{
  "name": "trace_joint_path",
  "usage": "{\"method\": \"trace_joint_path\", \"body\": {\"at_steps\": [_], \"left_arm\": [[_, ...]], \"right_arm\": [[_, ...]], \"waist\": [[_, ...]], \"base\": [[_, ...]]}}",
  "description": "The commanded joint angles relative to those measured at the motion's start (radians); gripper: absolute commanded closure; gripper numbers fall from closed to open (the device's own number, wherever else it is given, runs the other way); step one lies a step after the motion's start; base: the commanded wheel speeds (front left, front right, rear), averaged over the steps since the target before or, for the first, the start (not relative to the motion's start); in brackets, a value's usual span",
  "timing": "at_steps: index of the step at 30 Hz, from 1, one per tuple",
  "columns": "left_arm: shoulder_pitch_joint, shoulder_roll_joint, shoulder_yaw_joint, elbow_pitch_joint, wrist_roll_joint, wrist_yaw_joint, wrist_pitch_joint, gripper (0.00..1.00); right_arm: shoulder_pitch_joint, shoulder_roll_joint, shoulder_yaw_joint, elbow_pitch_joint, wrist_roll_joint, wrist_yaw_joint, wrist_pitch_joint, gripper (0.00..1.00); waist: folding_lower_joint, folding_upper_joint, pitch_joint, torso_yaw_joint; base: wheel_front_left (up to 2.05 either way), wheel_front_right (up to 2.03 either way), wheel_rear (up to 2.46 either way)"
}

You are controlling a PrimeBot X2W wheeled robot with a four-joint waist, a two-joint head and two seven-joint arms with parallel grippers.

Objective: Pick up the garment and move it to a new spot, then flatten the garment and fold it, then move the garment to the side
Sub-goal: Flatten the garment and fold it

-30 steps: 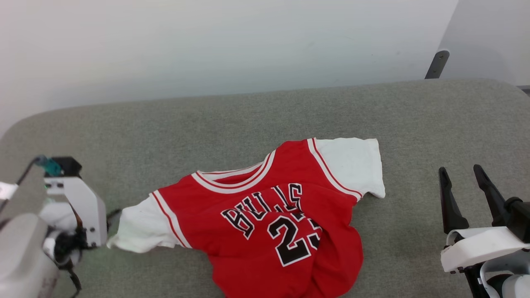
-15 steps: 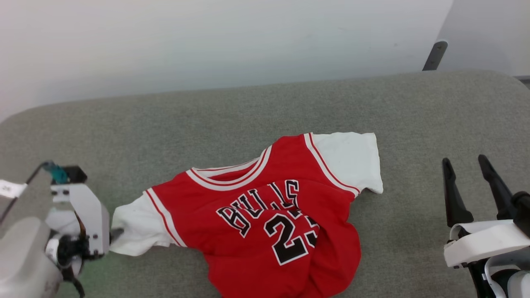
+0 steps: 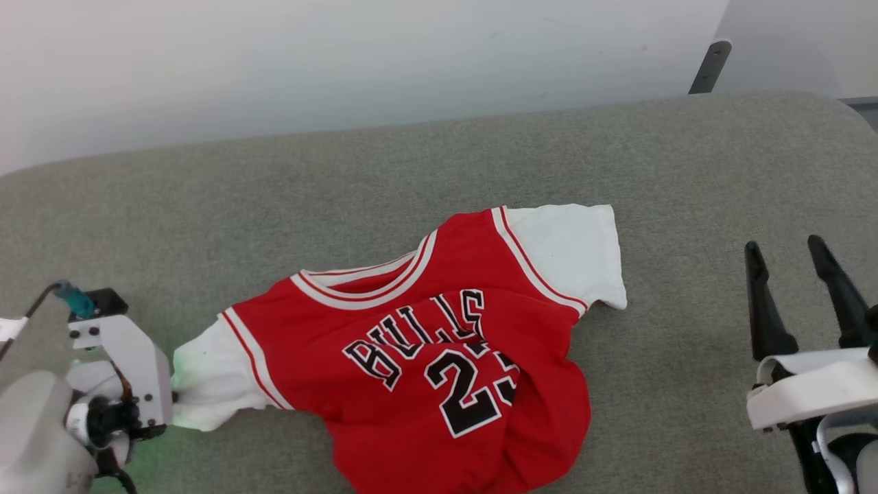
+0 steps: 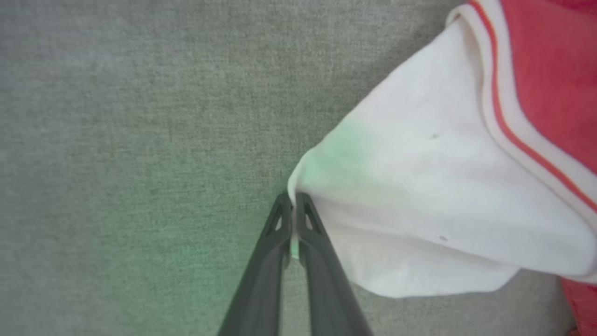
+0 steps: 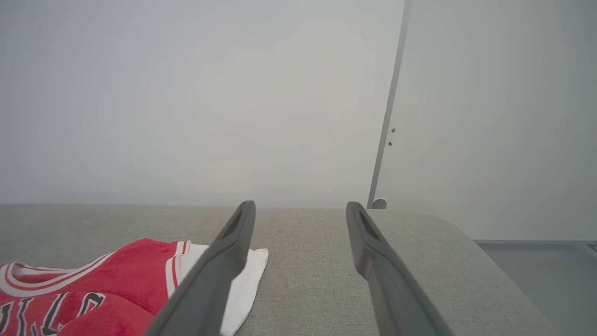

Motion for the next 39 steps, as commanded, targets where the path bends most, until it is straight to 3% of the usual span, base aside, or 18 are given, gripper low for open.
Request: {"method": "trace_joint_path", "body": {"at_steps": [1, 11, 25, 39], "left_arm": [[0.029, -0.028, -0.010, 0.008, -0.005, -0.005, -0.001, 1.00], [-0.027, -0.065, -0.030, -0.007, 0.010, -0.025, -0.021, 1.00], [-0.134, -0.128, -0.059, -0.004, 0.030, -0.062, -0.054, 1.00], [-0.189, -0.157, -0.071, 0.054, 0.014, -0.086, -0.071, 1.00]], "right_arm": [[-0.025, -0.011, -0.008, -0.005, -0.005, -0.001, 0.004, 0.00], [-0.165, -0.075, -0.001, 0.101, 0.006, -0.001, 0.053, 0.00], [-0.451, -0.180, 0.124, 0.594, 0.118, -0.001, 0.190, 0.00], [-0.612, -0.168, 0.225, 0.960, 0.240, -0.001, 0.457, 0.00]], "waist": [[0.0000, 0.0000, 0.001, 0.005], [0.0000, 0.0000, 0.034, 0.059], [0.0000, 0.0000, 0.125, 0.163], [0.0000, 0.0000, 0.174, 0.192]], "base": [[0.00, 0.00, 0.00], [0.00, 0.00, 0.00], [0.00, 0.00, 0.00], [0.00, 0.00, 0.00]]}}
